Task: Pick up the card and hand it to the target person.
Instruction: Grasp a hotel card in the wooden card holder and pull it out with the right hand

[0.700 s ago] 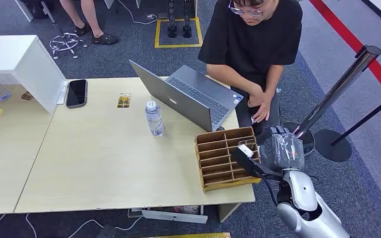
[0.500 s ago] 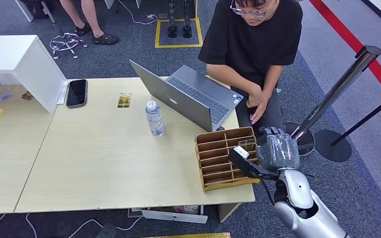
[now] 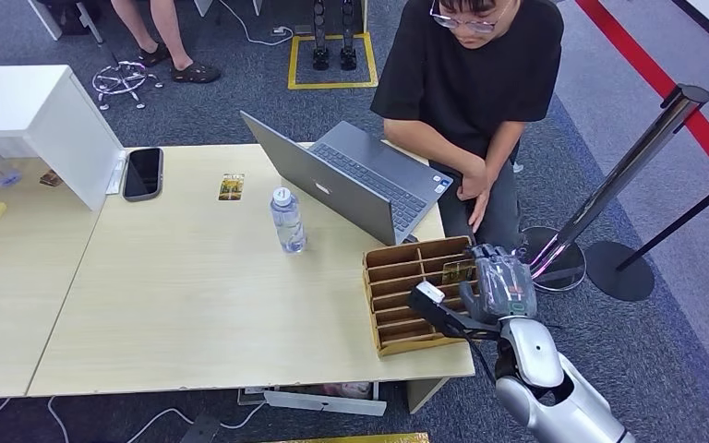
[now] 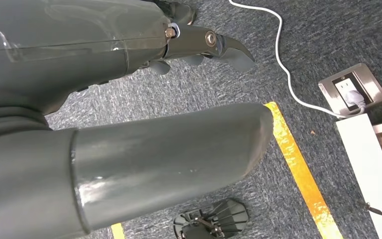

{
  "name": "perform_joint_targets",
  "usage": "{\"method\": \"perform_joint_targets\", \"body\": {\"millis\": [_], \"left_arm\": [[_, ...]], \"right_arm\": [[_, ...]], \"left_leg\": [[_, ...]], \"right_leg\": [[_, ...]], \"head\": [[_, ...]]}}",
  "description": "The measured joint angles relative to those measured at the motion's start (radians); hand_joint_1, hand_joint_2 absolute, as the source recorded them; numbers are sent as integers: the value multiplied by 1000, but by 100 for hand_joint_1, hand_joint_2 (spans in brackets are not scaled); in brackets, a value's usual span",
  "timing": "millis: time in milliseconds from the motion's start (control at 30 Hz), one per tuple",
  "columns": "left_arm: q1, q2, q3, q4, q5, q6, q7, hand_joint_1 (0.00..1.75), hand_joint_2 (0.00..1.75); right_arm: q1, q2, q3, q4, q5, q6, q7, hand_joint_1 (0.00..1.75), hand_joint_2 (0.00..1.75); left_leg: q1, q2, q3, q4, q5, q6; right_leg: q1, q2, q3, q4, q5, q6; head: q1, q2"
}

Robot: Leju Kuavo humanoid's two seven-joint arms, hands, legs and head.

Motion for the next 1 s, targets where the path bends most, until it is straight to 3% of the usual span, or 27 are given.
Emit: {"method": "perform_joint_targets", "body": {"millis": [767,900,1000], "left_arm": [[1,0,0,0,-3,0,0,0,0],[1,0,0,0,-3,0,-1,0,0],[1,0,0,0,-3,0,-2,0,0]], "right_arm": [[-5,16,39,9,1,-6,3,91,175],[-5,17,41,11,-11,-15,5,153,175],[-5,17,41,12,-18,-24,5,172,175]], "left_leg": [[0,0,0,0,0,0],[0,0,0,0,0,0],[0,0,0,0,0,0]], "right_leg": [[0,0,0,0,0,0],[0,0,0,0,0,0],[0,0,0,0,0,0]], "head": [[0,0],[0,0],[0,0]]}}
